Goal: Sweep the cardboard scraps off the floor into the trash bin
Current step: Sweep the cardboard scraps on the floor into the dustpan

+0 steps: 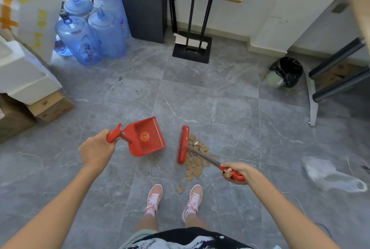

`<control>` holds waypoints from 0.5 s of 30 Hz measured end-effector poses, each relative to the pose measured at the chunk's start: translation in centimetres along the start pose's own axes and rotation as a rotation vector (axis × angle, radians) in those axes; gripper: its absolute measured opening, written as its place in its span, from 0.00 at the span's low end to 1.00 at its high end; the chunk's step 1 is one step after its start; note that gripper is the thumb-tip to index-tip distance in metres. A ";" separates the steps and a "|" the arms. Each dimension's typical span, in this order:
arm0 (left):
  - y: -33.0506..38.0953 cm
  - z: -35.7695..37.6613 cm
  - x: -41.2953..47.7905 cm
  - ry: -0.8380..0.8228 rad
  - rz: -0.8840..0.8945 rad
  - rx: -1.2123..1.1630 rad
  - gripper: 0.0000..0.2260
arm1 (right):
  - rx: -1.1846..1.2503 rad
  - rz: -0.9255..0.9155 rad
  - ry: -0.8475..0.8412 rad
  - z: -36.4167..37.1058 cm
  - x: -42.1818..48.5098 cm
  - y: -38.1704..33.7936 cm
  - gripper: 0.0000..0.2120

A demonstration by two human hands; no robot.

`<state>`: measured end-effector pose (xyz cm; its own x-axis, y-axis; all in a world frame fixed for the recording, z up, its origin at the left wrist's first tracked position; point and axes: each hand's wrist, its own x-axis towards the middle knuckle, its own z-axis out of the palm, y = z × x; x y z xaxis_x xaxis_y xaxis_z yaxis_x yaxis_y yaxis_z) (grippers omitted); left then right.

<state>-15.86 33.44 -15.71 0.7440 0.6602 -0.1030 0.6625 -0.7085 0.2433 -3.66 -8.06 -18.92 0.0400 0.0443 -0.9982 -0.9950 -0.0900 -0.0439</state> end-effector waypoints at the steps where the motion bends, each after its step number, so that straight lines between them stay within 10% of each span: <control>1: 0.6 0.2 -0.1 0.007 0.008 0.003 0.16 | -0.003 -0.014 -0.007 -0.8 -0.6 -0.3 0.07; 7: 3.5 0.9 -1.0 0.038 0.066 0.026 0.15 | -0.215 -0.179 0.050 -3.5 -1.6 -4.6 0.07; 15: 4.4 1.4 -3.9 0.055 0.017 0.020 0.18 | -1.076 -0.457 0.397 0.3 1.5 -8.6 0.03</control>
<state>-15.67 27.41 -15.58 0.7498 0.6601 -0.0454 0.6514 -0.7245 0.2254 4.92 -6.92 -19.97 0.5763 -0.0014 -0.8172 -0.3079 -0.9267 -0.2155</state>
